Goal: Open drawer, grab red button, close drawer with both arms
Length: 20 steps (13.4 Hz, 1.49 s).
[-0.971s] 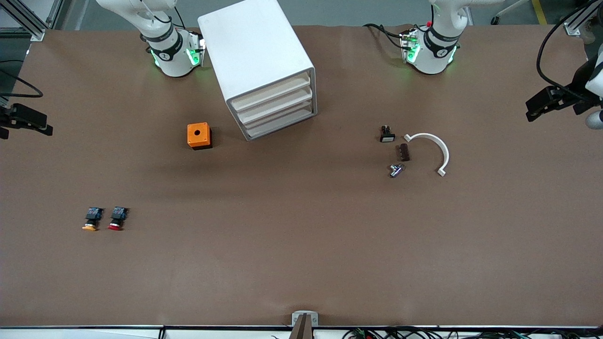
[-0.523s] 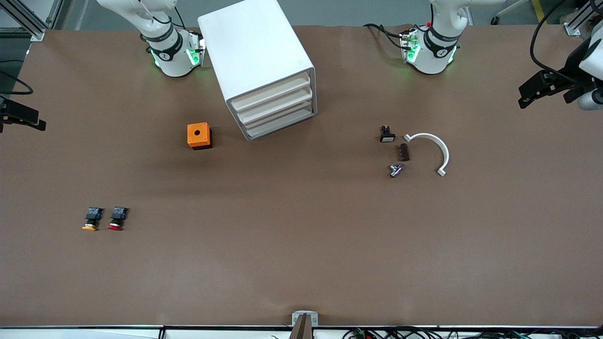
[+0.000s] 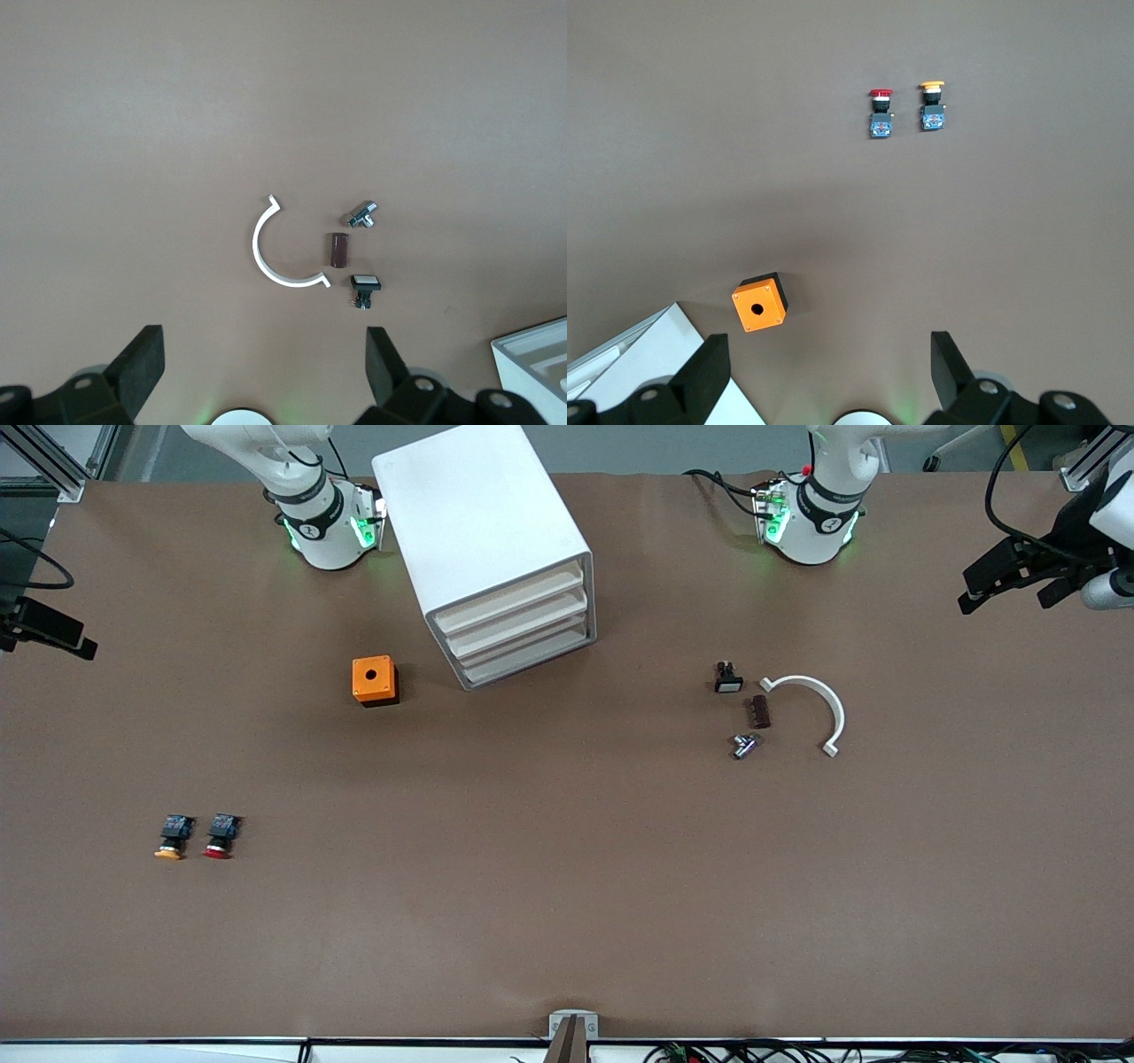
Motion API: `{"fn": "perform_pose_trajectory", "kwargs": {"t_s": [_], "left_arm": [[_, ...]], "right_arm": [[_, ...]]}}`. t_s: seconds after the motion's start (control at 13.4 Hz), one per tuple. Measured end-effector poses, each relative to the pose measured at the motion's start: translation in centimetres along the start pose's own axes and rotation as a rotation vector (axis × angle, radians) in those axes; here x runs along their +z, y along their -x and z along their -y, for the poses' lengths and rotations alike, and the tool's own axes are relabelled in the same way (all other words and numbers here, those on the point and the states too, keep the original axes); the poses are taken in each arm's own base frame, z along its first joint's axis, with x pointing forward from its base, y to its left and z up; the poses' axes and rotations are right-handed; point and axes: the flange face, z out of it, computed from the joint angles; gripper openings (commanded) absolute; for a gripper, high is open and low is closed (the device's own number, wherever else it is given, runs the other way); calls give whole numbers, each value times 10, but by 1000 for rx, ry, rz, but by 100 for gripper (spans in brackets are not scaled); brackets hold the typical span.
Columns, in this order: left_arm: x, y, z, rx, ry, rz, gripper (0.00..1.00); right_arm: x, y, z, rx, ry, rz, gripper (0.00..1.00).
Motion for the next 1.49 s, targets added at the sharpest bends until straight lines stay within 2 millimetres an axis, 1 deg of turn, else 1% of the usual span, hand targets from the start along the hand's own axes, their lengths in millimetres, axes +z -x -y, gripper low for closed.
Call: {"fn": "perform_pose_trajectory", "kwargs": {"t_s": [0.15,0.37,0.52,0.9,1.12,1.34,1.49], "left_arm": [[2,0,0,6,-42,1,100],[3,1,-5,22,-98,-4,100],[3,2,-9,30,-104,-4,100],[4,0,-6,23,-101,-15,100],[5,-1,-1,9,-65,-8,100],[7,-2,-1,7,-59,-8,100],[6,-3,-1,8,-57,-15,100]], "right_arm": [[-1,0,-3,-45,0,-5,100],[-4,1,-3,-89,0,-15,100],[-4,1,-3,-93,0,-15,100],[-2,5,-9,-84,-2,3,100],[4,20,-12,-83,-8,-11,100],[10,42,-14,-86,-16,-42,100],[9,54,-12,-92,-19,-48,100]]}}
